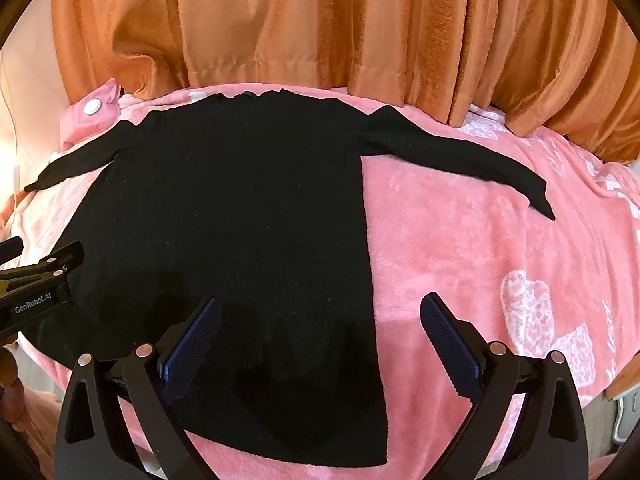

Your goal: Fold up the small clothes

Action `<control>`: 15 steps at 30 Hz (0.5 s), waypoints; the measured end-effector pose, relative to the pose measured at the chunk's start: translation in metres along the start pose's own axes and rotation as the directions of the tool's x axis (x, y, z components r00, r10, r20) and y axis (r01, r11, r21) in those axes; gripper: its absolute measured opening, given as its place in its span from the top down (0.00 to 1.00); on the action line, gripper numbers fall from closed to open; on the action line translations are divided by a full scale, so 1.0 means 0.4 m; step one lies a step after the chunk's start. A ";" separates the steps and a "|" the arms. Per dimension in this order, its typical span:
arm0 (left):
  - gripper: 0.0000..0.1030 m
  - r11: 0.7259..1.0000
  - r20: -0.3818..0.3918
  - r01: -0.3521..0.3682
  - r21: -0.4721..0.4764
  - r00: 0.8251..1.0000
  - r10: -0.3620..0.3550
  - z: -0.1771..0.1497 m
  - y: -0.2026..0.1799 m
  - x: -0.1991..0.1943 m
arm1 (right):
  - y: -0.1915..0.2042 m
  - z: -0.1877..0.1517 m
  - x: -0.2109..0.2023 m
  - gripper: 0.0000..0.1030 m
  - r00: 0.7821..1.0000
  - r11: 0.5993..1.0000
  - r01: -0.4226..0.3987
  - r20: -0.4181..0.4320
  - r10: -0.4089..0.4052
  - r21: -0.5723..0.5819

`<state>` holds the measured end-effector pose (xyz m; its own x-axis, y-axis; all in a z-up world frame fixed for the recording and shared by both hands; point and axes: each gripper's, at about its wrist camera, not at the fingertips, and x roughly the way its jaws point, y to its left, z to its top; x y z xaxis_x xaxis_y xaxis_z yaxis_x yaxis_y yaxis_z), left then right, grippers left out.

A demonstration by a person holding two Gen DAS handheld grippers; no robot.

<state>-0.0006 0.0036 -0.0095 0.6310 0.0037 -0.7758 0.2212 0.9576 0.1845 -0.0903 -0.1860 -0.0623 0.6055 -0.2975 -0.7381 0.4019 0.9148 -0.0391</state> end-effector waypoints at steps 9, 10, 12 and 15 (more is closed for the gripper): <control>0.05 1.000 0.001 -0.006 0.002 1.000 0.006 -0.004 0.000 0.001 | -0.002 -0.006 0.002 0.05 1.000 1.000 -0.006 0.005 0.006 -0.003; 0.05 1.000 0.001 -0.007 0.001 1.000 0.007 -0.005 0.001 0.001 | -0.002 -0.006 0.002 0.05 1.000 1.000 -0.007 0.005 0.007 -0.003; 0.05 1.000 0.001 -0.007 0.002 1.000 0.007 -0.006 0.003 0.001 | -0.001 -0.007 0.001 0.05 1.000 1.000 -0.008 0.006 0.008 -0.005; 0.05 1.000 0.000 -0.008 0.002 1.000 0.008 -0.005 0.004 0.002 | 0.000 -0.004 0.000 0.05 1.000 1.000 -0.006 0.008 0.006 -0.006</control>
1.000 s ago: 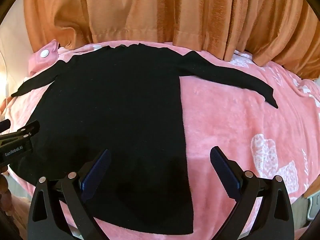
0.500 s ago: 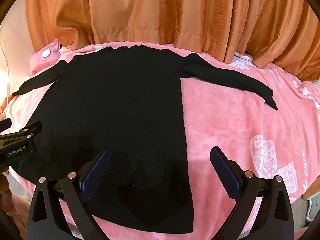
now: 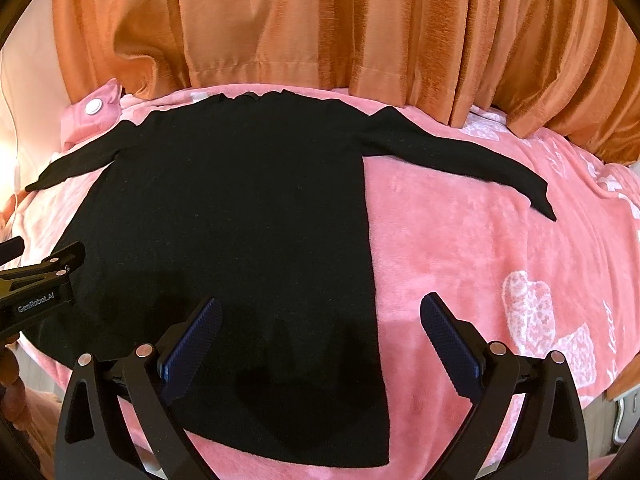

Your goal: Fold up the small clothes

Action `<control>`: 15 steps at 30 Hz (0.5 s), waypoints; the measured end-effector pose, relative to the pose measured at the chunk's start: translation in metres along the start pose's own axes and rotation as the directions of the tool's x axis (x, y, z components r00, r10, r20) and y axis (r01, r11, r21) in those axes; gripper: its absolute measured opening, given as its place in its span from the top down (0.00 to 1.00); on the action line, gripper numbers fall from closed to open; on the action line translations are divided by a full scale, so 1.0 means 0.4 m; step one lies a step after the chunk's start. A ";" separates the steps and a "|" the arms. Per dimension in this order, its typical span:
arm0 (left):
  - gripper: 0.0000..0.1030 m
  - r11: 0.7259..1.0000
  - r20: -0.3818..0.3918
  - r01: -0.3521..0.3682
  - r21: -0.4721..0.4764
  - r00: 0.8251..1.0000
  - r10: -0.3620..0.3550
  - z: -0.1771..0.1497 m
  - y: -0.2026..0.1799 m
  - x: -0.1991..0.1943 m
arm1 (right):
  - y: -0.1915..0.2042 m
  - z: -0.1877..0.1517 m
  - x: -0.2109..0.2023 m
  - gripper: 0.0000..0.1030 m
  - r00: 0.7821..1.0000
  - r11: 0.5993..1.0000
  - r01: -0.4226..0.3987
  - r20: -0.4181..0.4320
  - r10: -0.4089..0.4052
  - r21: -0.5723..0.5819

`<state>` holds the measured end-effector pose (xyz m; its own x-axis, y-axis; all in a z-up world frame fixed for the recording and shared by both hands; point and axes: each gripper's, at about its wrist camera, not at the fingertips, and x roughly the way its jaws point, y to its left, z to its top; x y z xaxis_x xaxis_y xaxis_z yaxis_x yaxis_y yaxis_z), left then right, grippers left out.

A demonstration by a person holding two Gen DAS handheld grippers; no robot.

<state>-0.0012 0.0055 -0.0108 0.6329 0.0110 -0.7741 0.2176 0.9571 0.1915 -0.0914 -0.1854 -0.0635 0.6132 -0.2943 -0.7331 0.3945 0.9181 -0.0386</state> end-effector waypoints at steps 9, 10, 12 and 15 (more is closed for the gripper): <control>0.05 1.000 0.000 -0.001 -0.002 1.000 0.001 -0.003 0.005 0.000 | 0.002 0.001 -0.002 0.05 1.000 1.000 -0.002 0.002 0.002 -0.005; 0.05 1.000 -0.001 -0.002 -0.001 1.000 0.002 -0.002 0.004 0.002 | 0.002 0.000 -0.003 0.05 1.000 1.000 -0.002 0.002 0.002 -0.005; 0.05 1.000 -0.001 -0.003 0.000 1.000 0.003 -0.002 0.003 0.001 | 0.001 -0.001 -0.004 0.05 1.000 1.000 -0.003 0.003 0.003 -0.003; 0.05 1.000 -0.001 -0.005 0.001 1.000 0.005 -0.004 0.003 0.001 | 0.002 0.000 -0.004 0.05 1.000 1.000 -0.002 0.004 0.002 -0.007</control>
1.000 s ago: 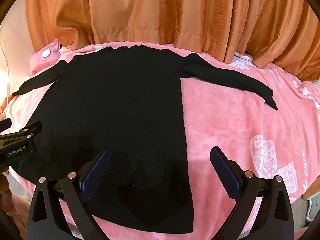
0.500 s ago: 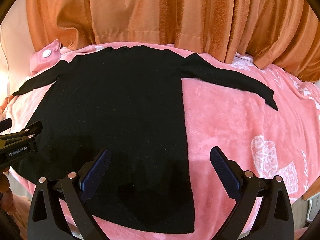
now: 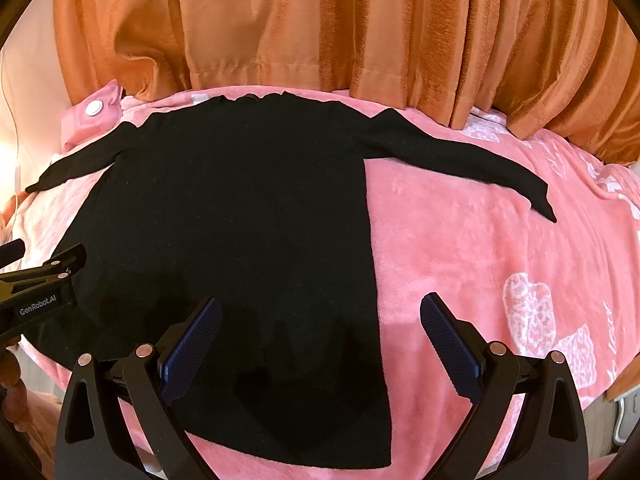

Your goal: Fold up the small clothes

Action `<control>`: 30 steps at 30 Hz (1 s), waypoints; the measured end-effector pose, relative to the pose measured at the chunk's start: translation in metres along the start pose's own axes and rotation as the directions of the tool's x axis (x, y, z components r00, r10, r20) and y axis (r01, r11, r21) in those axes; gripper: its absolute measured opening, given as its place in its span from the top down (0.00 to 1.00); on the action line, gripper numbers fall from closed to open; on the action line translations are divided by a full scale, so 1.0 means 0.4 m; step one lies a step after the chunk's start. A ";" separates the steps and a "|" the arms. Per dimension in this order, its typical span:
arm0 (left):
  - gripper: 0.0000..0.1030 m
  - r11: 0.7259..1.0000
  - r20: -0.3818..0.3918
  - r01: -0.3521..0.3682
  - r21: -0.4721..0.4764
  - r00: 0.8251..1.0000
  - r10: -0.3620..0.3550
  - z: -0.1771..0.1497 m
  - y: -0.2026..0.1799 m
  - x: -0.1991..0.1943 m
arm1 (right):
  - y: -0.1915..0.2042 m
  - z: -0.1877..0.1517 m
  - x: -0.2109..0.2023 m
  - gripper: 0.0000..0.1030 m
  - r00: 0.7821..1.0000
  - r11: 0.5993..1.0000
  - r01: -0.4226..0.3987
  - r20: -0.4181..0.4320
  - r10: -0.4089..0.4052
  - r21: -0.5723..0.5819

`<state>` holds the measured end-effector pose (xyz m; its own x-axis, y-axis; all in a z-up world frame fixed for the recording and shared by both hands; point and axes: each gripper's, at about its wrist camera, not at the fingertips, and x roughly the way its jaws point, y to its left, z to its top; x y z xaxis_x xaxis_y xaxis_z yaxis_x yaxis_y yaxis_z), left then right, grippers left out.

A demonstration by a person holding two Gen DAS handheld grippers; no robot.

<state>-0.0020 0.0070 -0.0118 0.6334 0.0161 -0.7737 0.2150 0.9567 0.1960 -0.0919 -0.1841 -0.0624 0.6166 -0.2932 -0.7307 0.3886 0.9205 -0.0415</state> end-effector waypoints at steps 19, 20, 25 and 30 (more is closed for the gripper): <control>0.05 1.000 -0.008 -0.009 -0.001 1.000 0.009 0.004 0.009 0.007 | 0.013 0.003 0.001 0.05 1.000 1.000 -0.003 0.004 0.003 -0.005; 0.05 1.000 -0.008 -0.009 0.000 1.000 0.009 0.005 0.009 0.008 | 0.016 0.003 0.001 0.05 1.000 1.000 -0.003 0.005 0.003 -0.005; 0.05 1.000 -0.005 -0.012 -0.001 1.000 0.012 0.003 0.008 0.007 | 0.015 0.002 0.001 0.05 1.000 1.000 -0.002 0.005 0.002 -0.004; 0.05 1.000 -0.005 -0.012 0.002 1.000 0.012 0.002 0.006 0.006 | 0.017 0.003 0.000 0.05 1.000 1.000 -0.004 0.006 0.004 -0.002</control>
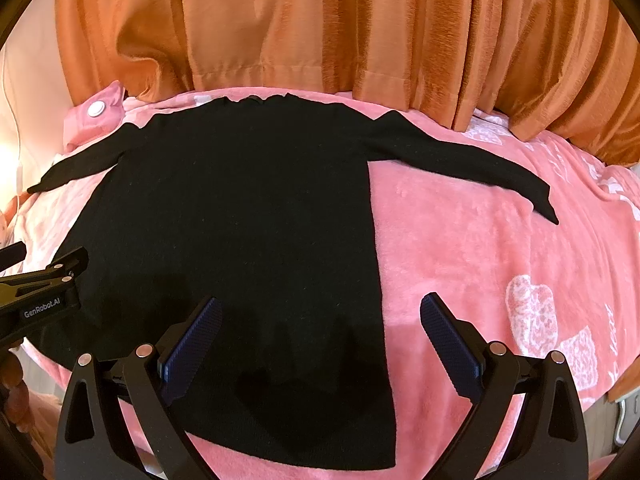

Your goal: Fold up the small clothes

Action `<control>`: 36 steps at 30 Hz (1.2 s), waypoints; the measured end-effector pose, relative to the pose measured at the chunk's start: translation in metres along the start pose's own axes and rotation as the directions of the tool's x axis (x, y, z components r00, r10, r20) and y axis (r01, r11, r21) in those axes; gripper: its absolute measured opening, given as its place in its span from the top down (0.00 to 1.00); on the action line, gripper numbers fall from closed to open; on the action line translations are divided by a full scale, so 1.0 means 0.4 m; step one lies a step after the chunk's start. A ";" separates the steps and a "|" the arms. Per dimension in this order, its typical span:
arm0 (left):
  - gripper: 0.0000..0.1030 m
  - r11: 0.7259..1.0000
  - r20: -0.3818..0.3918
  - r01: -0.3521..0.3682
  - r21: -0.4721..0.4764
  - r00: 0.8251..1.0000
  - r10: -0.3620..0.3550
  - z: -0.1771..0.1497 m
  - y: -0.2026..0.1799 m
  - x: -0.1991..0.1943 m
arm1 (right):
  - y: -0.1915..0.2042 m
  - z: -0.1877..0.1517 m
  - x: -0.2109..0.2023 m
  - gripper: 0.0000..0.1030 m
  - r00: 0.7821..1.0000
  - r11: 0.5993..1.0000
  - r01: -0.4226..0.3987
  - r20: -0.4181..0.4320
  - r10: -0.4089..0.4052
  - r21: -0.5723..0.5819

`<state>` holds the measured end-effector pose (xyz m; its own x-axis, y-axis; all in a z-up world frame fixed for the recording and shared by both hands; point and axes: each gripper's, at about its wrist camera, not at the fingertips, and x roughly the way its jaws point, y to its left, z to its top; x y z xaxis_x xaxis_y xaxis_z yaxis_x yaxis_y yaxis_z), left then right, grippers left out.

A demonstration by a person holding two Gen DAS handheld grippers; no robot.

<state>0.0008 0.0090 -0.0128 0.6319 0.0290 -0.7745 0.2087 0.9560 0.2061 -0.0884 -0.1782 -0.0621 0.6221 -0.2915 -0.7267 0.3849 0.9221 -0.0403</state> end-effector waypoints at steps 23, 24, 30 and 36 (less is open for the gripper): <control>0.05 0.994 0.006 0.087 -0.062 0.996 -0.086 0.119 0.035 -0.004 | -0.187 0.140 0.025 0.05 1.000 0.987 -0.011 0.008 0.010 0.158; 0.05 0.989 0.018 0.123 -0.076 0.992 -0.122 0.151 0.042 -0.013 | -0.266 0.192 0.030 0.05 0.998 0.971 -0.057 0.018 0.054 0.233; 0.05 0.924 0.149 0.337 -0.180 0.938 -0.314 0.330 0.057 -0.032 | -0.648 0.311 0.170 0.05 0.996 0.843 -0.074 0.004 0.085 0.533; 0.05 0.917 0.090 0.351 -0.188 0.936 -0.339 0.353 -0.005 0.102 | -0.875 0.242 0.355 0.23 0.990 0.695 0.078 -0.138 0.031 0.715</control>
<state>0.1314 -0.0330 0.0396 0.5878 -0.3235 -0.7415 0.2725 0.9422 -0.1950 -0.0687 -0.5670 -0.0848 0.5334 -0.2250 -0.8154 0.8036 0.4358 0.4054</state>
